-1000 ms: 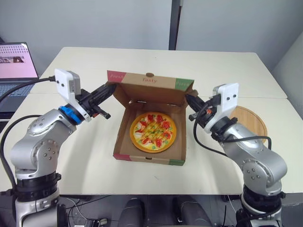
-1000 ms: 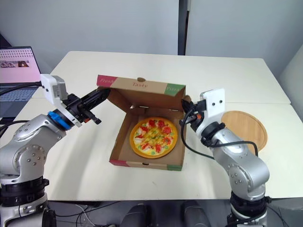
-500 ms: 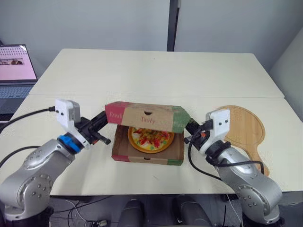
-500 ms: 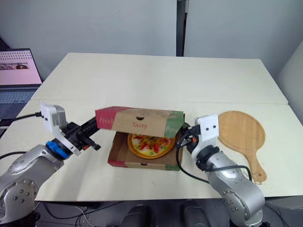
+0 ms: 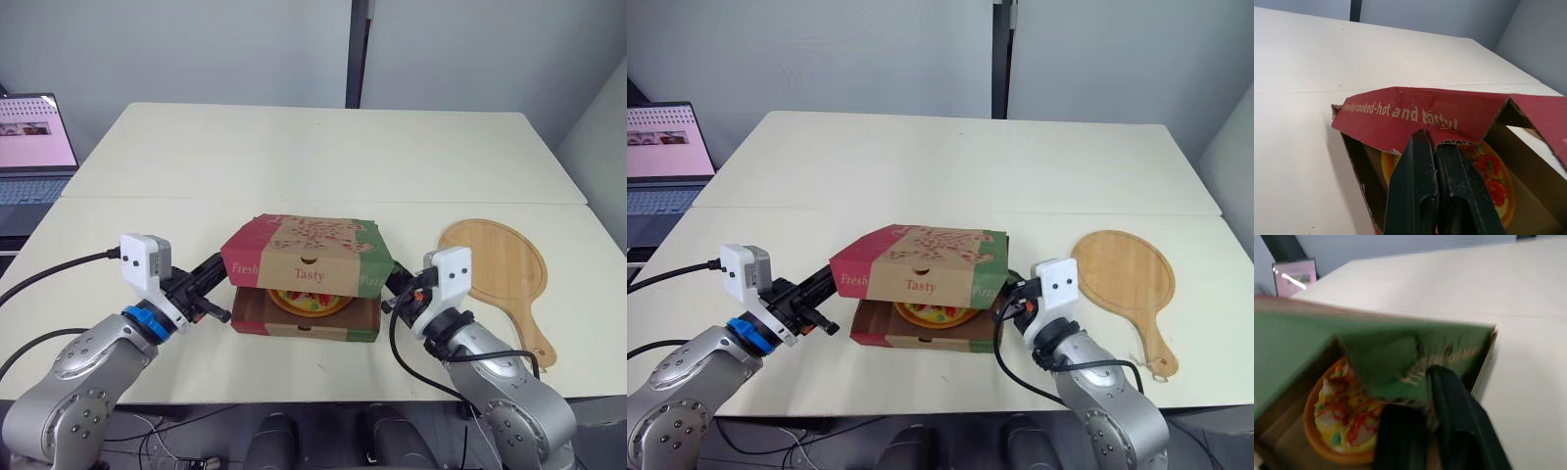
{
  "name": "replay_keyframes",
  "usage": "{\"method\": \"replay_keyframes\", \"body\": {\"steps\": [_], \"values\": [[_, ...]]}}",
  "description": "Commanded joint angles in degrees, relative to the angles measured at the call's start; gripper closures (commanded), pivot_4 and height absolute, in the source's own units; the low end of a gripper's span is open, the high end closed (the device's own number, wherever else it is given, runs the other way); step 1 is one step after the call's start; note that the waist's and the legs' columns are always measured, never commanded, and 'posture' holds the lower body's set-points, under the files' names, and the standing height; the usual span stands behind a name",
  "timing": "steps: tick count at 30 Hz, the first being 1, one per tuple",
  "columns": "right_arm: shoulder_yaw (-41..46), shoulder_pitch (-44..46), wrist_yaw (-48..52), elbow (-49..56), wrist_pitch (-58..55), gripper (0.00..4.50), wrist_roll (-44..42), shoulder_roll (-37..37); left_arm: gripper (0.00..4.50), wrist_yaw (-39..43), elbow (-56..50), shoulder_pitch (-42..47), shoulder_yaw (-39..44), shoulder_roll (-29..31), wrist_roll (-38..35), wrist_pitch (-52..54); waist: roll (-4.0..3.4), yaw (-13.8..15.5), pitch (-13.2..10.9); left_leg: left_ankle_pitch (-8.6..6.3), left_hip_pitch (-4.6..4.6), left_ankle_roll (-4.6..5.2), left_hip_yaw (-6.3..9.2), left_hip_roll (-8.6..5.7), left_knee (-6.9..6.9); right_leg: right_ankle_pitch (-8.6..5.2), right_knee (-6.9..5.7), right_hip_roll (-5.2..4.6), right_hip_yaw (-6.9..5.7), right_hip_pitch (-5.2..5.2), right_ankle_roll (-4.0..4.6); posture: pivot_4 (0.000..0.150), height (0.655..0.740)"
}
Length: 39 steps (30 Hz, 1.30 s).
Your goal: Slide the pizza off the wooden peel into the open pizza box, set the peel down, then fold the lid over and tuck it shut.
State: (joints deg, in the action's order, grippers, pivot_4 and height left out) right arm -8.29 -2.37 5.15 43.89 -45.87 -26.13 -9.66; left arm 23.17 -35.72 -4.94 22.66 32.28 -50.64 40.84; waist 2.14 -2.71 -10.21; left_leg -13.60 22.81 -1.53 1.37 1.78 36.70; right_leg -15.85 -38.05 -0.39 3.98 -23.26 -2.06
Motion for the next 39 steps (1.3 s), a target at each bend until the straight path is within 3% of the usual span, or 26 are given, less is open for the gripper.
{"method": "replay_keyframes", "body": {"steps": [1,6,9,13,18,25,39], "values": [[1.48,-1.16,2.47,2.72,0.06,2.79,-2.42,-1.46,4.5,1.1,-2.18,-0.61,-1.19,0.37,0.5,-1.35,0.0,0.31,0.0,0.0,0.02,0.0,0.0,-0.01,0.0,-0.01,0.01,-0.04,-0.01,0.0,0.0,0.15,0.7344],[4.71,-5.11,6.37,5.1,-1.63,1.01,-5.61,-6.66,4.5,1.72,-1.6,-0.92,-1.64,0.69,1.84,-2.86,0.0,0.83,0.0,0.0,0.03,0.0,-0.03,-0.03,0.0,-0.01,0.08,-0.09,-0.04,0.0,-0.01,0.15,0.7344],[11.72,-7.14,11.74,5.75,-2.87,0.01,-10.86,-12.62,4.5,1.83,-1.66,-1.21,-1.86,0.35,2.42,-3.35,0.01,0.89,0.0,-0.01,0.03,0.01,-0.06,-0.04,0.01,-0.03,0.09,-0.11,-0.06,0.0,0.02,0.15,0.7344],[23.12,-5.28,17.38,3.17,-3.46,0.01,-17.44,-20.89,4.5,1.68,-1.63,-1.44,-2.76,-0.2,3.12,-4.12,-0.01,0.94,-0.01,-0.01,0.03,0.01,-0.13,-0.08,0.08,-0.03,0.09,-0.09,-0.04,0.03,0.01,0.15,0.7344],[28.17,5.58,15.63,-1.59,-5.17,1.77,-24.3,-23.6,4.5,1.67,-1.71,-2.11,-3.61,-0.67,3.81,-5.02,-0.01,0.85,-0.01,-0.01,0.01,0.02,-0.3,-0.11,0.16,-0.02,0.07,0.09,0.0,0.05,0.03,0.15,0.7344],[19.67,21.25,10.56,-4.91,-7.97,4.31,-27.02,-19.24,4.5,1.19,-1.97,-2.26,-4.27,-1.19,4.32,-5.81,-0.03,0.97,-0.02,-0.01,0.07,0.02,-0.28,-0.1,0.14,0.14,0.07,0.13,-0.02,0.01,-0.22,0.15,0.7344],[17.0,24.23,11.08,-7.67,-6.22,4.45,-25.44,-19.7,4.5,-2.03,-0.5,4.34,-2.89,-0.7,0.61,-4.48,-0.04,1.04,-0.02,-0.01,0.13,0.02,-0.19,-0.09,0.15,0.17,0.08,-0.02,-0.13,0.02,-0.28,0.15,0.7344]]}}
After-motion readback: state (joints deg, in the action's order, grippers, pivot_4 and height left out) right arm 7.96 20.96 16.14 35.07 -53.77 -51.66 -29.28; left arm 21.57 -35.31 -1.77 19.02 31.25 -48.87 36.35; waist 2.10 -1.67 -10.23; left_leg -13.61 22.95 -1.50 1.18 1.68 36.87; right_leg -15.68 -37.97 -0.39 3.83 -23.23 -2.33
